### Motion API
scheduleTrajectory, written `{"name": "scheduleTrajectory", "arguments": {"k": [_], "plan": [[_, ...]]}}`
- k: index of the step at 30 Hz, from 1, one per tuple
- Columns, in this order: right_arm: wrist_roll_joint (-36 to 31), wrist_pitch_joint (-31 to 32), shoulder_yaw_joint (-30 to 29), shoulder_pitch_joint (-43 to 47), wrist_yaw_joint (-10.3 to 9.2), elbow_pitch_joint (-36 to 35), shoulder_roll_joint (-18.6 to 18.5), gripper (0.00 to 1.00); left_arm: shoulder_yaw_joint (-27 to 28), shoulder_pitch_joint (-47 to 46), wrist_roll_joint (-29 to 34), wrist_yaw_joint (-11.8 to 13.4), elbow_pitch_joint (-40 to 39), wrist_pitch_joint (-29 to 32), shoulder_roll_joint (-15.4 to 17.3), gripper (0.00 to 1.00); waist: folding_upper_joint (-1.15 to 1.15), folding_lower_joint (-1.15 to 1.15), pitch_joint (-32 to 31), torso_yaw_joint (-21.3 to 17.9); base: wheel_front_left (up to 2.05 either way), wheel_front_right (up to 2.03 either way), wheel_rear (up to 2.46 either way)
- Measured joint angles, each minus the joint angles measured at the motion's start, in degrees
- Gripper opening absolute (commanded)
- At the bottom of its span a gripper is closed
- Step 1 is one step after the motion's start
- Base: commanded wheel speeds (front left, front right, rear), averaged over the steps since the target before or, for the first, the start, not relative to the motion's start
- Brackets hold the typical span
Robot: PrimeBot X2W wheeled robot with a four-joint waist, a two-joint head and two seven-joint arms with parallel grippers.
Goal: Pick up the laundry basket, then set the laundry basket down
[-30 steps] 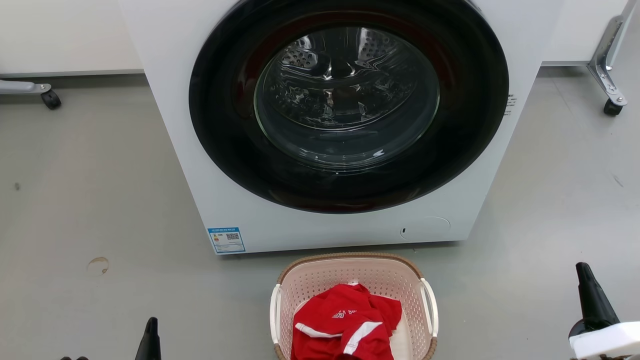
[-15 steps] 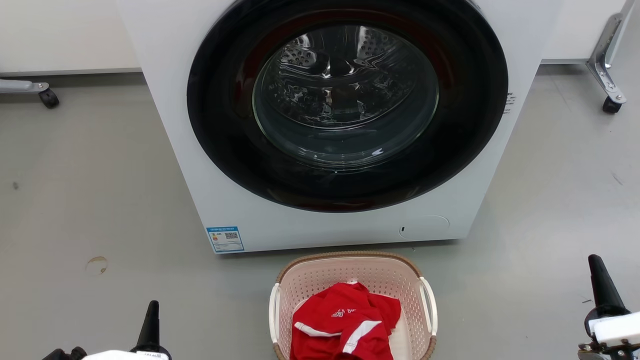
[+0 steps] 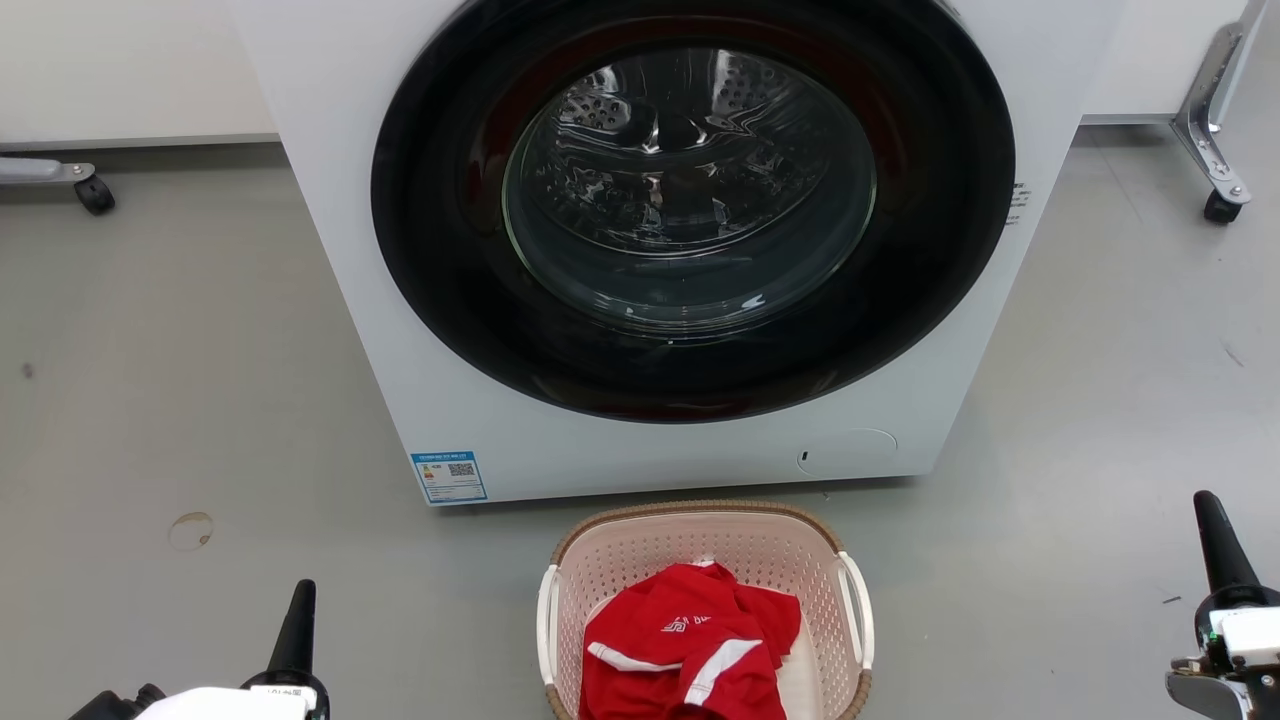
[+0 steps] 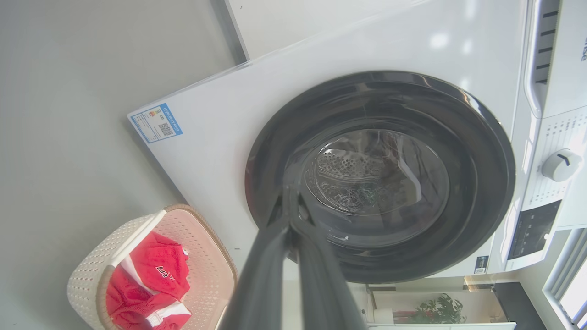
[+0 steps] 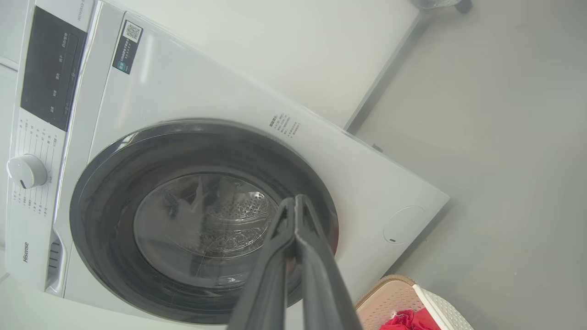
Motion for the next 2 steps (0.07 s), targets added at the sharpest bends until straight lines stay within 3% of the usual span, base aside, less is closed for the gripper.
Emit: {"name": "scheduleTrajectory", "arguments": {"k": [2], "plan": [[0.6,0.2,-0.1,-0.2,0.0,0.1,0.0,0.0,0.1,0.0,-0.4,-0.3,0.0,0.2,0.0,0.0,0.0,0.0,0.0,0.0,0.0,0.0,0.0]]}}
